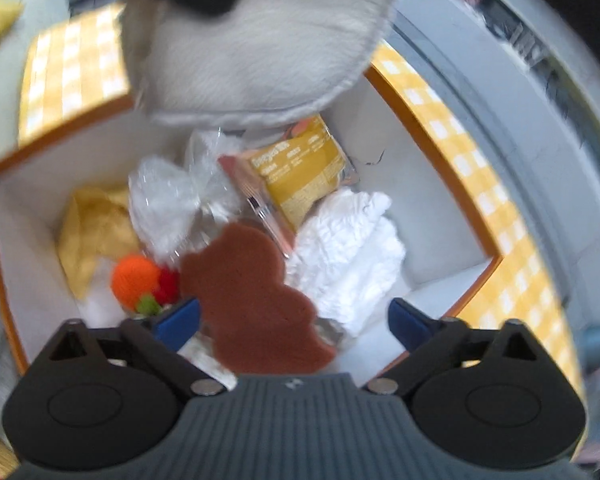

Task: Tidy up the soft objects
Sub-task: 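Open the right gripper to drop the bear sponge into the box, then lower the cloth bag into the box and open the left gripper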

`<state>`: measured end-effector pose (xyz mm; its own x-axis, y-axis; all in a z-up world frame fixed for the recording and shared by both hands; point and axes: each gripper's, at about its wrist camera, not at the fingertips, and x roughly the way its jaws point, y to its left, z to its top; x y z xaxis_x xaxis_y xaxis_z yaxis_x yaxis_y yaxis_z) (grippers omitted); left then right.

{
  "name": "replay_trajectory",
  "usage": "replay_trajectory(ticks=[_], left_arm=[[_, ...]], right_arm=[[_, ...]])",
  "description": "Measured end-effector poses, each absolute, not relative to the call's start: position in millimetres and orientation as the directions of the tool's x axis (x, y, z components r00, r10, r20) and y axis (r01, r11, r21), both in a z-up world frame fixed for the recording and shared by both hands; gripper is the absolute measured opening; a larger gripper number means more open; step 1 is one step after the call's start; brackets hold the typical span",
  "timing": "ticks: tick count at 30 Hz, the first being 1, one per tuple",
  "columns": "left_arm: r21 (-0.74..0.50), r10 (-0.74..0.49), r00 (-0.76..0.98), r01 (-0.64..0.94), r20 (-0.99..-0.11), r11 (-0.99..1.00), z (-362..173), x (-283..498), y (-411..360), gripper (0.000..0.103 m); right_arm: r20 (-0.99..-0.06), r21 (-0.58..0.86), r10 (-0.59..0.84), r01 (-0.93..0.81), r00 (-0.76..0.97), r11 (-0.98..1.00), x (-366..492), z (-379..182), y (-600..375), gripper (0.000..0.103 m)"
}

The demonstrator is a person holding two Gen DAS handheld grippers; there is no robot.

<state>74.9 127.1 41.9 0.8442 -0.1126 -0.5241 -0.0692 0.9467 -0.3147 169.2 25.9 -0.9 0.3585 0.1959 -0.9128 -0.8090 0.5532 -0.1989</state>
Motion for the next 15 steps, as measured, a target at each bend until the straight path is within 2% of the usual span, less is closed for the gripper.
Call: replay_trajectory(ticks=[1, 2, 4, 5, 12, 15], left_arm=[[-0.318, -0.114, 0.843, -0.070, -0.525, 0.946, 41.7, 75.1, 127.6, 0.016], [-0.320, -0.115, 0.842, -0.070, -0.526, 0.945, 41.5, 75.2, 127.7, 0.016], [-0.318, -0.115, 0.842, -0.069, -0.527, 0.946, 41.2, 74.8, 127.8, 0.016], [-0.318, -0.115, 0.842, -0.070, -0.527, 0.946, 41.5, 74.8, 127.4, 0.016], [-0.319, -0.118, 0.839, -0.069, -0.531, 0.945, 41.9, 74.6, 127.4, 0.016], [-0.322, -0.117, 0.839, -0.072, -0.531, 0.944, 42.2, 74.9, 127.5, 0.016]], right_arm=[[-0.922, -0.169, 0.191, -0.795, 0.336, 0.583, 173.4, -3.3, 25.5, 0.052], [-0.934, -0.140, 0.180, -0.779, 0.308, 0.611, 178.5, -7.5, 24.5, 0.040], [-0.953, -0.081, 0.172, -0.756, 0.250, 0.649, 180.0, -14.8, 23.9, 0.005], [-0.956, -0.067, 0.174, -0.753, 0.237, 0.655, 181.0, -19.2, 24.6, 0.000], [-0.954, -0.053, 0.185, -0.741, 0.235, 0.670, 180.2, -27.1, 32.7, 0.000], [-0.955, -0.110, 0.147, -0.763, 0.260, 0.636, 174.4, -28.6, 38.0, 0.000]])
